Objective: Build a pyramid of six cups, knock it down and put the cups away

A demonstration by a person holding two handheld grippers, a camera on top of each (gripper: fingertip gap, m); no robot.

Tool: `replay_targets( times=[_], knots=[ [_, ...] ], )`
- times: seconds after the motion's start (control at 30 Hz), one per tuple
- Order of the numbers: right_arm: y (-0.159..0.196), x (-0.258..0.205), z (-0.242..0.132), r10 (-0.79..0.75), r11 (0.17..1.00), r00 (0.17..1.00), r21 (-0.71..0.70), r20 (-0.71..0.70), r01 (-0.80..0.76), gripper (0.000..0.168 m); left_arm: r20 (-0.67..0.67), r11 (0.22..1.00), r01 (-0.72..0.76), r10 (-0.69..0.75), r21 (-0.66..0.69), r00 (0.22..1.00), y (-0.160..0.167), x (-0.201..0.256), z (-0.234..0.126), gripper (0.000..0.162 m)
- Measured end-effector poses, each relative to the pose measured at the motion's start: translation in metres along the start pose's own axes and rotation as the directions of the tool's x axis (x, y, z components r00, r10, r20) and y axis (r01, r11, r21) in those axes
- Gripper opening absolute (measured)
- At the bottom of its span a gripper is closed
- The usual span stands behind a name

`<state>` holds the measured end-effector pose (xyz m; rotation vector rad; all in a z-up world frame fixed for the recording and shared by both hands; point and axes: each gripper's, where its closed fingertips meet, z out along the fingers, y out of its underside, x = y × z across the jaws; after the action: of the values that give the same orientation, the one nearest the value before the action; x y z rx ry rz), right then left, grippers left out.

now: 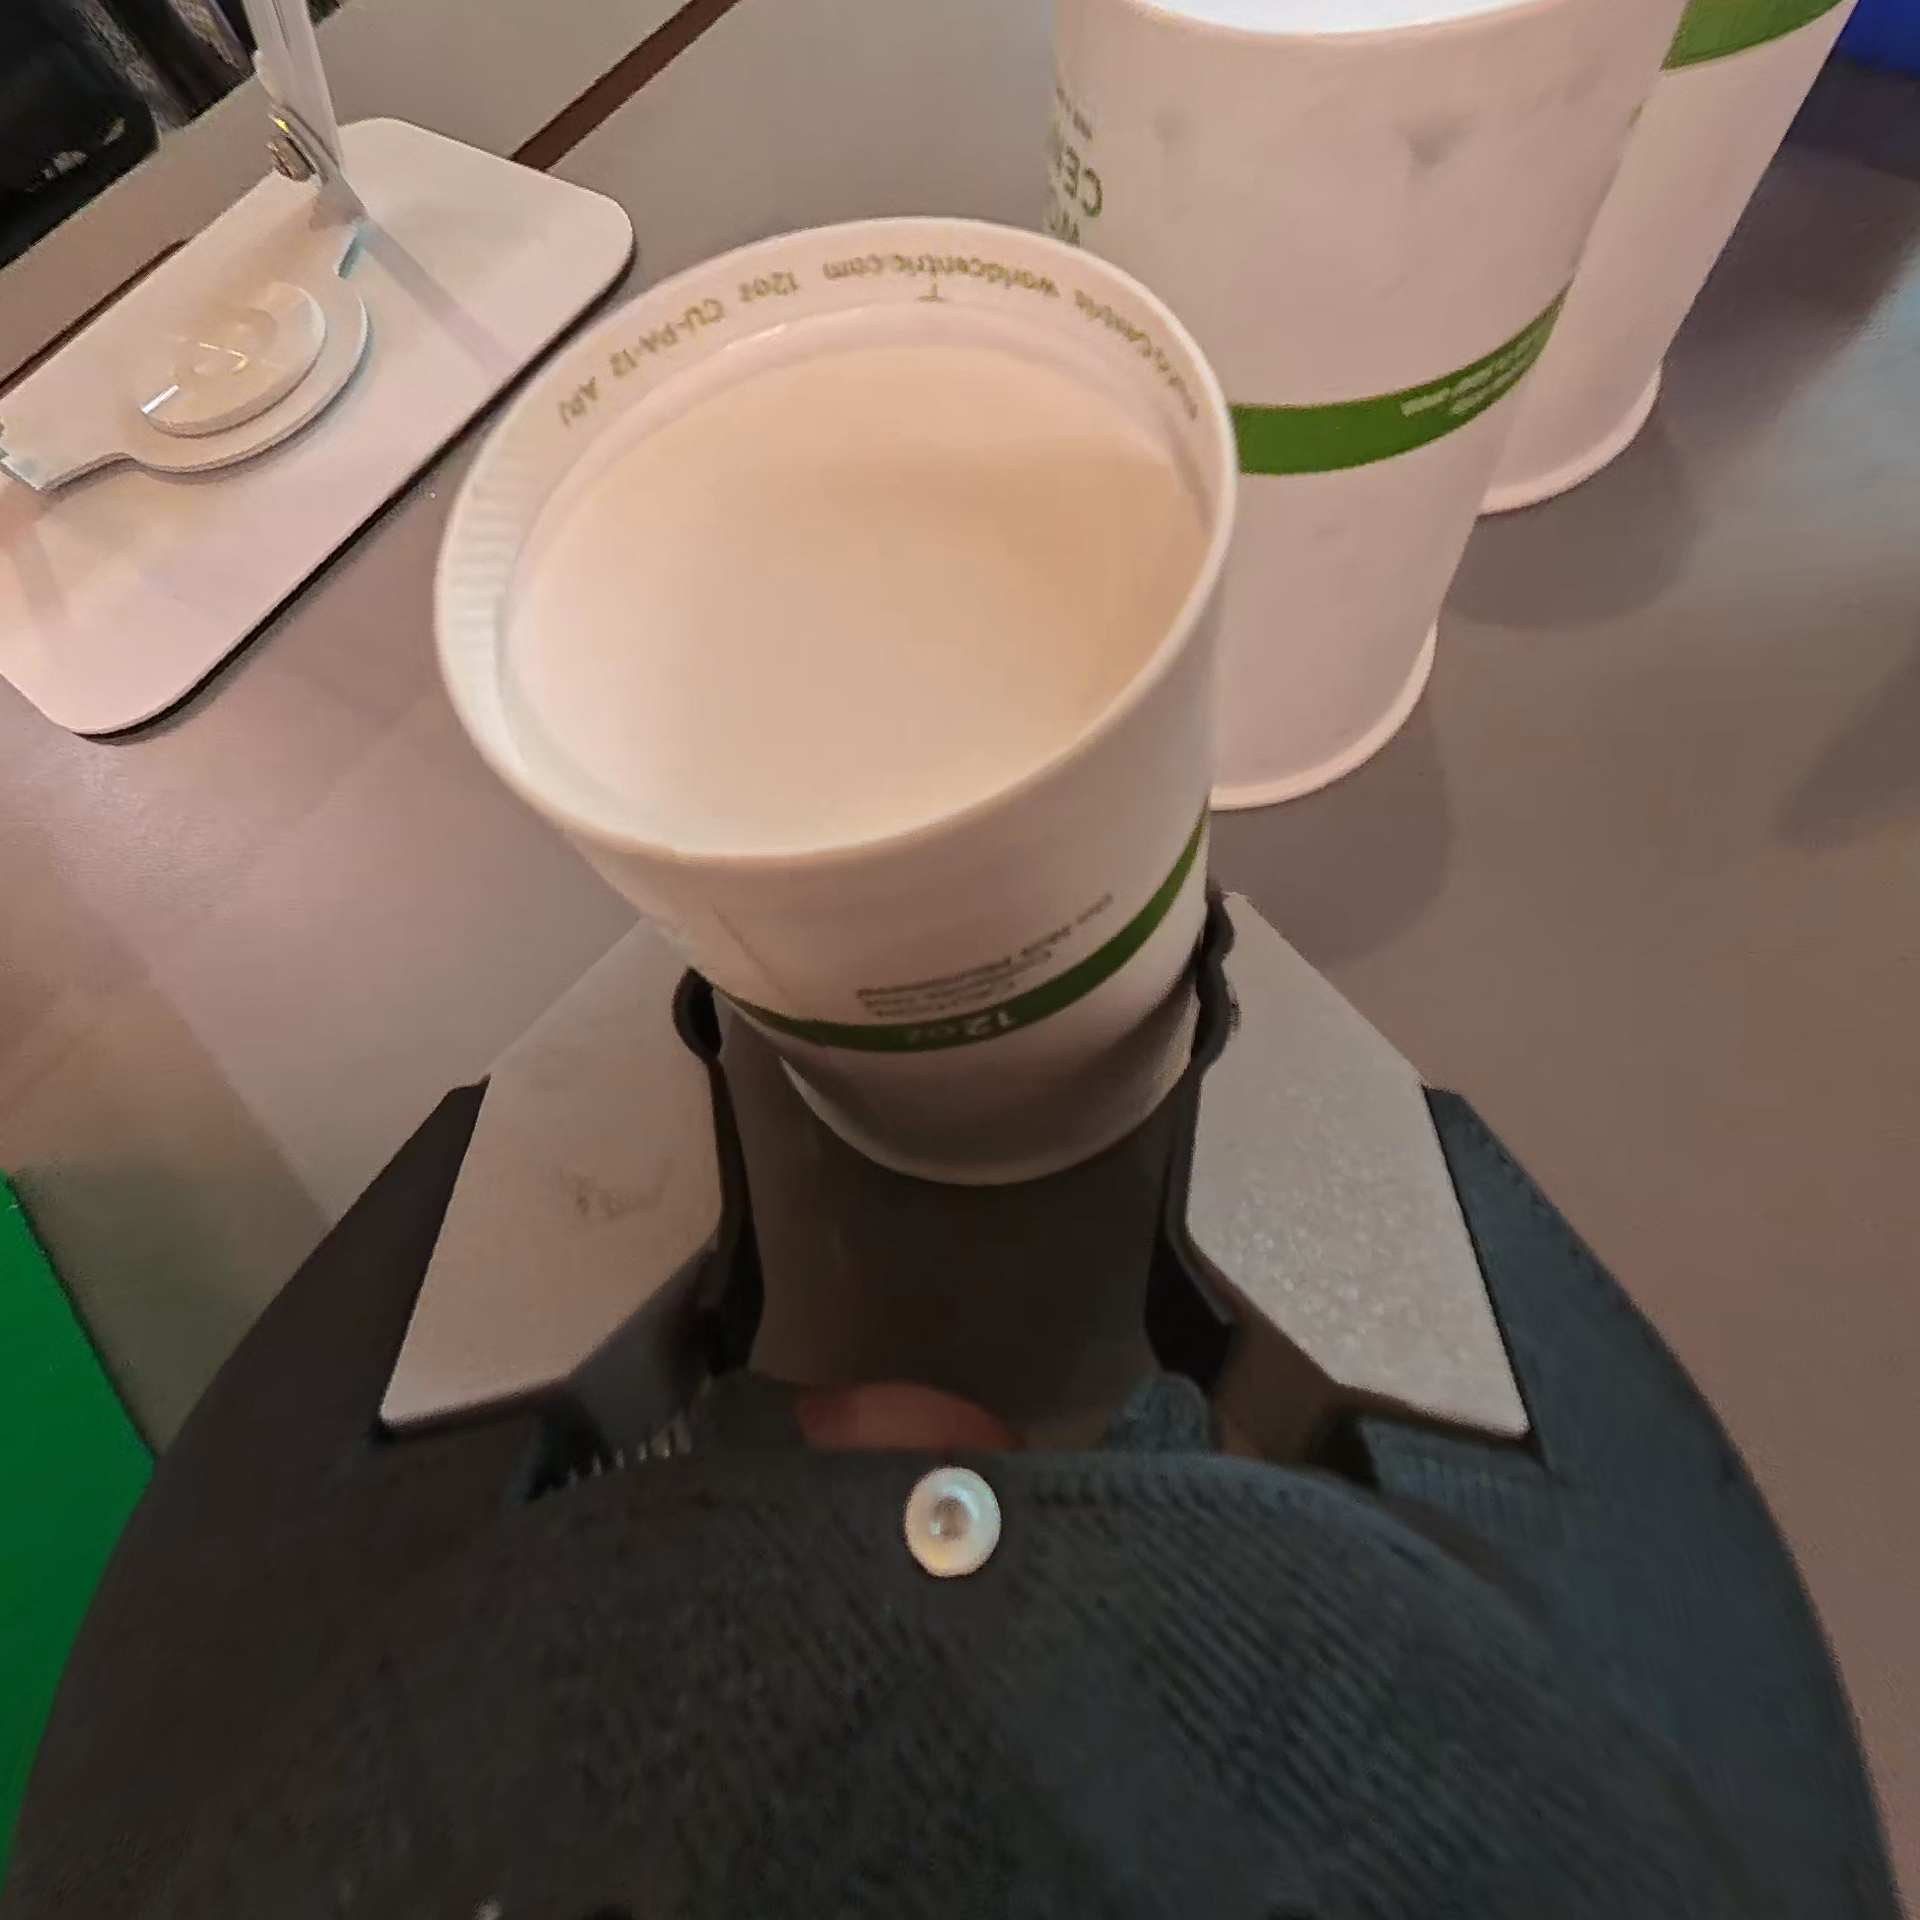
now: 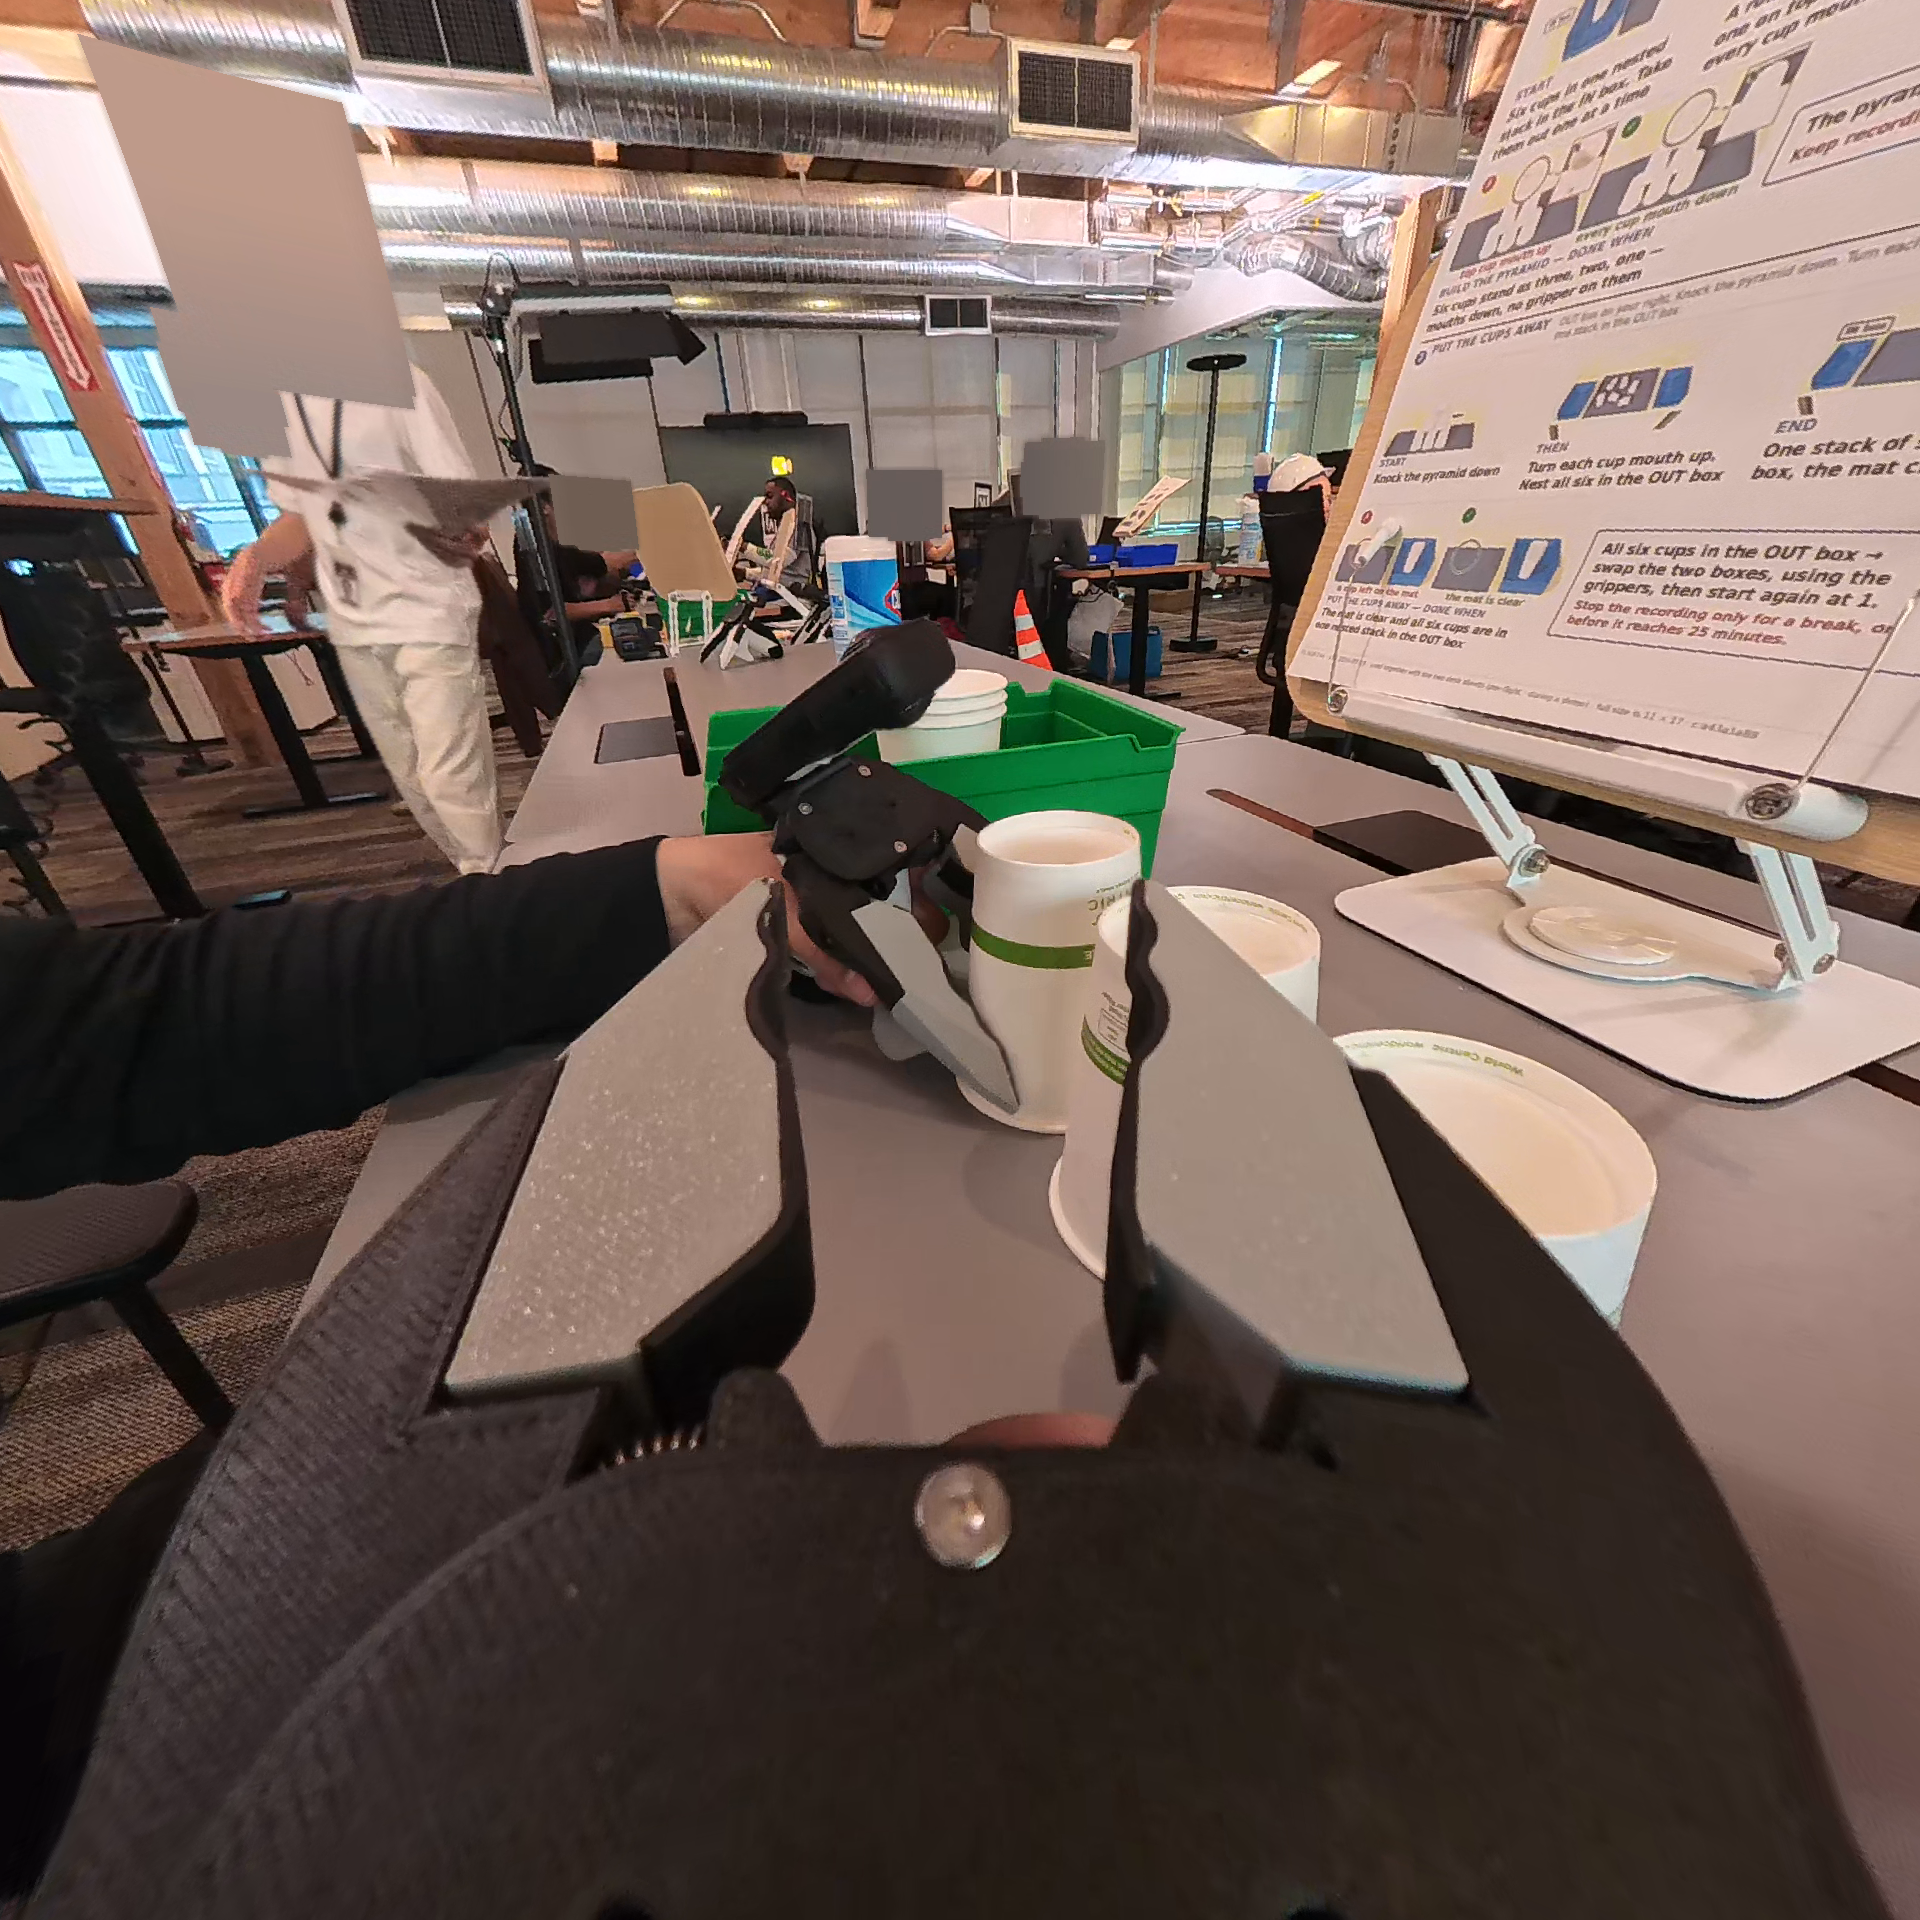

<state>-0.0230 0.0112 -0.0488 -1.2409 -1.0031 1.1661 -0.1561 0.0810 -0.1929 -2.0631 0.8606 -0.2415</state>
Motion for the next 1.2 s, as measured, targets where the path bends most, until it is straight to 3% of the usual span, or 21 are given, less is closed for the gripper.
replay_targets(
  times=[0.13, 0.33, 0.6, 0.8, 0.97, 1.07, 1.2],
  knots=[
    [0.000, 0.002, -0.001, -0.005, 1.000, 1.000, 0.000, -0.007, 0.005, 0.063, 0.047, 0.999, -0.035, 0.036, -0.024, 0.998, 0.003, -0.001, 0.001, 0.096],
    [-0.002, 0.003, -0.004, -0.019, 1.000, 1.000, 0.015, -0.008, 0.019, 0.063, 0.029, 1.000, 0.027, -0.027, -0.014, 0.999, 0.009, -0.001, -0.009, 0.106],
    [-0.009, 0.007, -0.009, -0.042, 0.998, 0.999, 0.044, -0.031, 0.043, 0.063, 0.074, 0.984, 0.115, -0.125, 0.135, 0.989, -0.001, -0.017, -0.031, 0.107],
    [-0.011, 0.006, -0.010, -0.063, 0.996, 0.997, 0.054, -0.043, 0.066, 0.062, 0.185, 0.968, 0.155, -0.192, 0.198, 0.964, -0.005, -0.037, -0.039, 0.108],
    [-0.004, 0.003, -0.006, -0.100, 0.994, 0.994, 0.030, -0.044, 0.102, 0.061, 0.260, 0.953, 0.155, -0.224, 0.261, 0.939, -0.009, -0.049, -0.048, 0.104],
    [-0.001, 0.001, -0.004, -0.128, 0.992, 0.991, 0.013, -0.048, 0.129, 0.060, 0.296, 0.945, 0.114, -0.209, 0.308, 0.932, -0.016, -0.052, -0.054, 0.083],
    [0.000, 0.002, -0.004, -0.145, 0.989, 0.988, 0.010, -0.060, 0.146, 0.060, 0.324, 0.923, 0.090, -0.221, 0.374, 0.920, -0.022, -0.056, -0.063, 0.082]
  ],
)
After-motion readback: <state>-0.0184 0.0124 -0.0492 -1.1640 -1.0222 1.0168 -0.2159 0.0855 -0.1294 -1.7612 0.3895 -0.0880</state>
